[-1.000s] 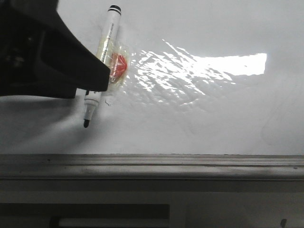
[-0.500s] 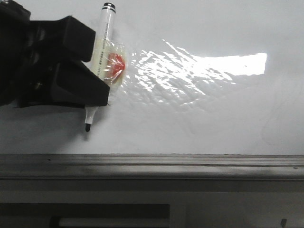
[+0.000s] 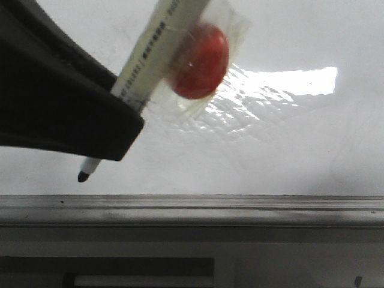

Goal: Write number 9 on whiteboard

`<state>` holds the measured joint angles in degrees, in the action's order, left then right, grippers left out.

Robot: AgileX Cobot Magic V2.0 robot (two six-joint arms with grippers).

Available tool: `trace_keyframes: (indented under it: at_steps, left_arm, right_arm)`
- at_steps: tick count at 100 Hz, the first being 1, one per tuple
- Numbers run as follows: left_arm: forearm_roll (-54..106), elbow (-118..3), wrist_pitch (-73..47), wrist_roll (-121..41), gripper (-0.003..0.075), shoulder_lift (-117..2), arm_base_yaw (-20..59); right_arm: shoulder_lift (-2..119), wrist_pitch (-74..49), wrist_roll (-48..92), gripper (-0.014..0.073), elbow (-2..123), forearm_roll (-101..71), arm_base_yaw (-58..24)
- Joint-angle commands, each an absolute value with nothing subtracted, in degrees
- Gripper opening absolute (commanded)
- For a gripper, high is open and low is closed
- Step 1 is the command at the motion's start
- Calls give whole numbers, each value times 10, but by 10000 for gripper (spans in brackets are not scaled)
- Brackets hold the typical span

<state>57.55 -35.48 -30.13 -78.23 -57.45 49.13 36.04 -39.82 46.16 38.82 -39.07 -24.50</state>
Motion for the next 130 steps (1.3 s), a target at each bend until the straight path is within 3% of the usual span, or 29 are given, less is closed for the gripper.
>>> trace_keyframes:
  at_steps: [1, 31, 50, 112, 121, 130]
  left_arm:
    - [593, -375, -287, -805, -20, -567, 493]
    - [592, -375, -274, -805, -20, -570, 493]
    - [592, -375, -274, -805, -20, -570, 493]
    - [592, -375, -275, -805, -20, -570, 493]
    - [592, -375, -275, -805, -20, -570, 493]
    - [592, -375, -274, -805, -20, -570, 493]
  right_arm:
    - [405, -376, 517, 370, 409, -467, -252]
    - [509, -364, 640, 370, 414, -575, -322]
    - [550, -295, 640, 369, 436, -575, -355]
    - [606, -323, 640, 364, 458, -577, -371]
    - [606, -318, 640, 304, 458, -579, -377]
    - [606, -318, 640, 143, 458, -579, -377]
